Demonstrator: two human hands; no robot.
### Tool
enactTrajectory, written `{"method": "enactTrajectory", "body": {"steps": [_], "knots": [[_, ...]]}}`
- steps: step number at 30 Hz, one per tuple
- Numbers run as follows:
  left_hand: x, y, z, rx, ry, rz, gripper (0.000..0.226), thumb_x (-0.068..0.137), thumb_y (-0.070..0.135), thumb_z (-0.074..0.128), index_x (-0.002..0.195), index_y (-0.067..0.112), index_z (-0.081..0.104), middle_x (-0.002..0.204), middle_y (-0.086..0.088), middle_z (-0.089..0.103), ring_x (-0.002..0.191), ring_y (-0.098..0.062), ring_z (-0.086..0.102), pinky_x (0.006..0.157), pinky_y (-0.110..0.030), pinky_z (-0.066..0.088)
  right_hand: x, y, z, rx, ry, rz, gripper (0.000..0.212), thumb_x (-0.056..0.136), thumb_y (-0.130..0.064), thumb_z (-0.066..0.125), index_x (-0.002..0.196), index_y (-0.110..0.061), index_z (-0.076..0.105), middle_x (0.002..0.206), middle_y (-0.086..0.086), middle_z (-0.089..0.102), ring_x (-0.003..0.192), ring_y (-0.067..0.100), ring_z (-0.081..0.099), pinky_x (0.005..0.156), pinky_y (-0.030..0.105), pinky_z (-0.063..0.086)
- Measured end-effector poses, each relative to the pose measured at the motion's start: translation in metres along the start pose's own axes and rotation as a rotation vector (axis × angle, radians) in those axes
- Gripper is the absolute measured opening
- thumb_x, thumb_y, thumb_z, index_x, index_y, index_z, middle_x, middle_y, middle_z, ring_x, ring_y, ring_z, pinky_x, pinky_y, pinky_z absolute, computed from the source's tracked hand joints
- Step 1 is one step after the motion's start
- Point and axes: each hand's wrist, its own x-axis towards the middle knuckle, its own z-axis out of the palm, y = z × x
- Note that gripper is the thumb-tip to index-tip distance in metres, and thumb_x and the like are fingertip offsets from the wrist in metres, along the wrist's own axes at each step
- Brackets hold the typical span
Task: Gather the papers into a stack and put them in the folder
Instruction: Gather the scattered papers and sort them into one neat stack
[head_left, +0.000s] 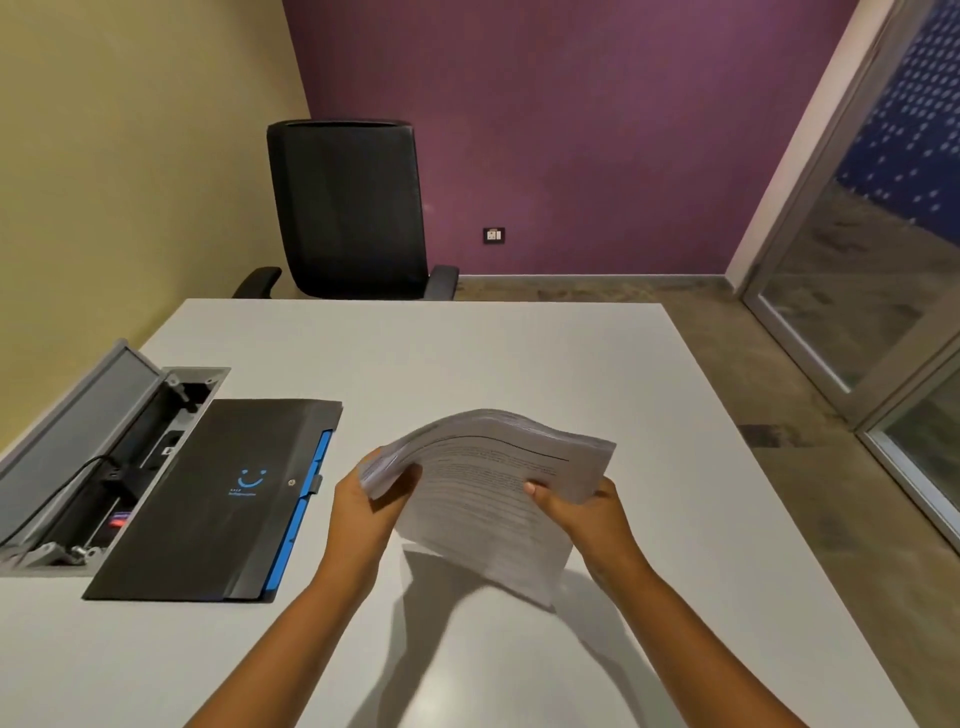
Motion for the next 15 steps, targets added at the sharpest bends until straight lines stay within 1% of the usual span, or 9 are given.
{"method": "enactTrajectory", "body": {"steps": [1,2,4,6,8,10,11,13,15], "knots": [[-0.002,0.001,0.003,-0.006,0.004,0.012,0.024,0.076,0.022,0.070,0.093,0.038,0.065,0.084,0.015,0.072,0.083,0.005,0.065,0.068,-0.011,0.053,-0.002,-0.002,0.000,0.002,0.008,-0.011,0.024,0.075,-0.009,0.074,0.081,-0.031,0.066,0.075,-0.015,0.073,0.076,0.000,0.068,0.070,0.016,0.055],[-0.004,0.001,0.006,-0.013,0.018,0.019,0.025,0.082,0.015,0.066,0.094,0.037,0.062,0.082,0.014,0.071,0.081,0.008,0.064,0.065,-0.008,0.052,-0.003,-0.001,0.000,0.000,0.005,-0.021,0.024,0.076,-0.008,0.073,0.081,-0.031,0.067,0.073,-0.017,0.073,0.075,-0.002,0.068,0.069,0.016,0.056],[-0.008,-0.002,0.010,-0.012,0.039,0.017,0.028,0.086,0.009,0.057,0.100,0.033,0.060,0.086,0.013,0.069,0.083,0.011,0.063,0.065,-0.007,0.051,-0.007,0.001,0.001,-0.006,0.000,-0.038,0.025,0.079,-0.006,0.070,0.085,-0.030,0.067,0.076,-0.016,0.073,0.079,0.000,0.068,0.071,0.018,0.057],[-0.012,-0.009,0.013,0.007,0.020,0.004,0.029,0.087,0.009,0.057,0.103,0.033,0.060,0.088,0.016,0.071,0.086,0.009,0.064,0.071,-0.009,0.053,-0.012,0.005,0.001,-0.017,0.013,-0.032,0.025,0.080,-0.006,0.069,0.085,-0.031,0.067,0.076,-0.017,0.073,0.081,0.002,0.069,0.068,0.015,0.056],[-0.015,-0.019,0.014,0.026,-0.004,-0.048,0.032,0.086,0.009,0.058,0.099,0.039,0.060,0.090,0.014,0.071,0.086,0.005,0.065,0.074,-0.016,0.055,-0.016,0.012,0.000,-0.020,0.039,0.006,0.024,0.081,-0.007,0.068,0.079,-0.030,0.064,0.070,-0.020,0.072,0.080,0.002,0.068,0.063,0.012,0.054],[-0.018,-0.033,0.015,0.074,-0.039,-0.116,0.034,0.086,0.009,0.059,0.095,0.042,0.058,0.085,0.016,0.072,0.084,0.004,0.066,0.076,-0.022,0.055,-0.018,0.022,-0.001,-0.010,0.062,0.059,0.027,0.082,-0.005,0.066,0.073,-0.029,0.060,0.063,-0.015,0.070,0.074,0.001,0.066,0.060,0.013,0.052],[-0.018,-0.038,0.016,0.086,-0.051,-0.151,0.034,0.086,0.009,0.060,0.094,0.041,0.057,0.082,0.019,0.072,0.082,0.001,0.067,0.078,-0.025,0.054,-0.018,0.026,-0.001,-0.012,0.075,0.086,0.028,0.083,-0.005,0.066,0.072,-0.029,0.058,0.064,-0.014,0.067,0.073,0.001,0.063,0.063,0.014,0.050],[-0.018,-0.045,0.017,0.107,-0.075,-0.219,0.031,0.087,0.008,0.059,0.090,0.038,0.055,0.075,0.012,0.071,0.081,-0.007,0.065,0.081,-0.030,0.052,-0.016,0.039,-0.003,-0.040,0.089,0.154,0.027,0.083,-0.006,0.065,0.074,-0.028,0.053,0.075,-0.014,0.061,0.074,0.001,0.058,0.075,0.022,0.047],[-0.018,-0.057,0.017,0.157,-0.090,-0.306,0.025,0.087,0.010,0.059,0.088,0.034,0.053,0.082,0.009,0.065,0.085,-0.007,0.059,0.083,-0.031,0.049,-0.010,0.058,-0.007,-0.114,0.080,0.239,0.020,0.084,-0.008,0.065,0.084,-0.025,0.054,0.083,-0.011,0.059,0.082,0.010,0.060,0.084,0.028,0.045]]}}
